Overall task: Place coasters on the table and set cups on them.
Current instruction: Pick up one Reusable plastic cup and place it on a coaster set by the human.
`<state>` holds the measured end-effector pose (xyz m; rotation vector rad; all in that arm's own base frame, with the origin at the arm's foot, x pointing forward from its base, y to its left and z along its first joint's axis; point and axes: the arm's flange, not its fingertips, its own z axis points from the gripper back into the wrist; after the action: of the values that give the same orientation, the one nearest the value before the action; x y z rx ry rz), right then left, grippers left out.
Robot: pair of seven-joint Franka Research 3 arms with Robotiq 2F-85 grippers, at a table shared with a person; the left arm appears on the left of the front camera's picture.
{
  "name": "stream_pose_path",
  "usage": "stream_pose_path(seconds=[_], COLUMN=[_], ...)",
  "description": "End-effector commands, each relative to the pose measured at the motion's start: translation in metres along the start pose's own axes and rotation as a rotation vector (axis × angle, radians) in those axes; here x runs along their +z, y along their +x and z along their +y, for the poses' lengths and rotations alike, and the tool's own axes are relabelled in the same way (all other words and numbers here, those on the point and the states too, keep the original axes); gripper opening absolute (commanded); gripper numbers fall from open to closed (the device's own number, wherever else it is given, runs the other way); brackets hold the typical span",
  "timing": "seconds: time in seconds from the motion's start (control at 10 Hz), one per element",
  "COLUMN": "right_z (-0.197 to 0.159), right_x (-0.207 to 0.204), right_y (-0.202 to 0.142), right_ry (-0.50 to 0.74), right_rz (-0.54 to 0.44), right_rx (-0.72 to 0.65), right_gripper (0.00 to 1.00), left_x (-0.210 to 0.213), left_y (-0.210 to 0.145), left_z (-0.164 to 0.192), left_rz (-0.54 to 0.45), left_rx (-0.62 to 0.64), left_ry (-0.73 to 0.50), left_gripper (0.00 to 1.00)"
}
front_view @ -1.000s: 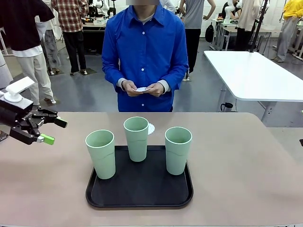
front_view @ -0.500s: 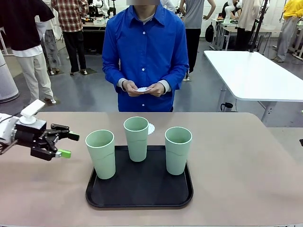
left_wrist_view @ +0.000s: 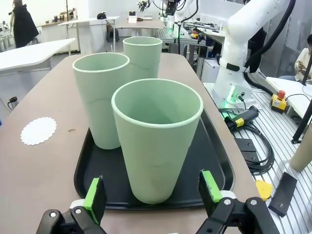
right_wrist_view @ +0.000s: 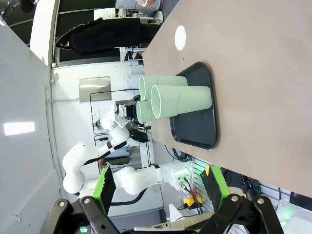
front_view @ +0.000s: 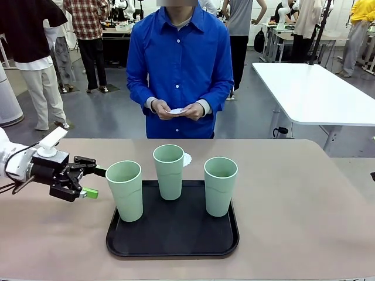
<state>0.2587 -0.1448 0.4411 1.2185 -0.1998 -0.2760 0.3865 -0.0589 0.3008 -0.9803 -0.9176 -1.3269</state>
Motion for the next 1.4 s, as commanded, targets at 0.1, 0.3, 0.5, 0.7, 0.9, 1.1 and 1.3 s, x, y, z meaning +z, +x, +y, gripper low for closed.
stream_pose_path(seconds=[0.1,0.3,0.5,0.7,0.9,1.1,1.3], right_z=[0.001,0.001,0.001,0.001,0.001,0.001,0.001], right_x=[0.000,0.000,0.000,0.000,0.000,0.000,0.000], right_y=[0.002,0.002,0.002,0.002,0.002,0.002,0.002], right_ry=[0.018,0.018,0.018,0.018,0.018,0.018,0.018], right_rz=[-0.003,-0.003,-0.003,-0.003,-0.003,-0.003,-0.003], right_rx=[0.002,0.002,0.002,0.002,0.002,0.002,0.002], right_gripper=[1.00,1.00,1.00,1.00,1.00,1.00,1.00], left_x=[0.004,-0.007,-0.020,-0.028,-0.032,-0.039,-0.044], left_y=[0.000,-0.010,-0.023,-0.033,-0.041,-0.047,-0.050], left_z=[0.000,0.007,0.013,0.014,0.015,0.016,0.016], left_rz=[-0.004,-0.022,-0.050,-0.095,-0.147,-0.172,-0.184], left_rx=[-0.001,-0.029,-0.042,-0.054,-0.071,-0.071,-0.075], left_ry=[0.012,0.006,-0.013,-0.012,-0.009,-0.021,-0.043], left_gripper=[1.00,1.00,1.00,1.00,1.00,1.00,1.00])
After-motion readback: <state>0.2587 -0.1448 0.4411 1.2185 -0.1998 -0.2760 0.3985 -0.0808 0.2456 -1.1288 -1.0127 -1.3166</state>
